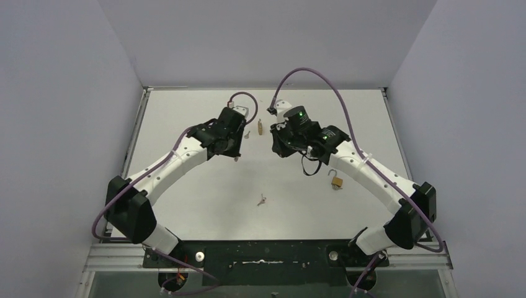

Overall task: Lock with the key
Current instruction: Place the lock at the center of the board.

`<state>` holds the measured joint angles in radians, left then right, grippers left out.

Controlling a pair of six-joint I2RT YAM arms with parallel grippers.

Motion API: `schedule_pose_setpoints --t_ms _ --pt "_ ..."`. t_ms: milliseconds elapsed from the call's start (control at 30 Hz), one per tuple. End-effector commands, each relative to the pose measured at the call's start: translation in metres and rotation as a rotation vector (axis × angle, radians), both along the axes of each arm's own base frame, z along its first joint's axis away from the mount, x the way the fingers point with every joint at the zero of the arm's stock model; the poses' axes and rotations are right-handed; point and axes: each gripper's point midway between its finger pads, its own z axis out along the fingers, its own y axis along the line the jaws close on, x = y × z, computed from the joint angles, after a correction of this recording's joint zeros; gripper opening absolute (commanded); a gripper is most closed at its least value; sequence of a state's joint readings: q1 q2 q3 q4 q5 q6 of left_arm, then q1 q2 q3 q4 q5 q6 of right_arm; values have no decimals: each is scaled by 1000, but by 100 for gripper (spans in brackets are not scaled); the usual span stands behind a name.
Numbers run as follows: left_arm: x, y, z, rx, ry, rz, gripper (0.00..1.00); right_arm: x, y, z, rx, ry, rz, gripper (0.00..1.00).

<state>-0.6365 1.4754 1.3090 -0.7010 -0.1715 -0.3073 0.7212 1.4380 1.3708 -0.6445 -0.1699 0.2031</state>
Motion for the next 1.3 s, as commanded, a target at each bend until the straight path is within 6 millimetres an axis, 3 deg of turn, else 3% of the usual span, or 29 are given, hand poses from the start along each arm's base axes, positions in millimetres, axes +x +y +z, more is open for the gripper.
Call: schedule_pose_setpoints --t_ms 0,133,200,300,433,567,700,833,1067,1267 --pt "24 23 32 108 -106 166 0 27 -8 -9 -59 -72 -157 0" --pt "30 27 28 123 -96 187 0 31 -5 -32 -30 -79 -185 0" --pt "30 30 19 103 -60 192 0 20 5 -47 7 -72 -138 11" --pt "27 37 9 50 -22 204 0 -12 10 -73 -79 -83 -76 29" --pt "23 55 3 16 -5 234 0 -58 15 -109 -207 -15 -28 41" --pt "23 68 6 -3 -4 254 0 -104 40 -122 -197 -6 49 47" --pt "22 74 8 -21 -2 258 0 -125 53 -140 -202 31 59 47" --pt "20 76 9 -25 -2 255 0 -131 60 -164 -222 82 65 43" --pt "15 81 13 -30 -10 255 0 -135 74 -184 -219 129 86 36" --pt "13 85 19 -38 -23 257 0 -139 74 -194 -207 159 82 17"
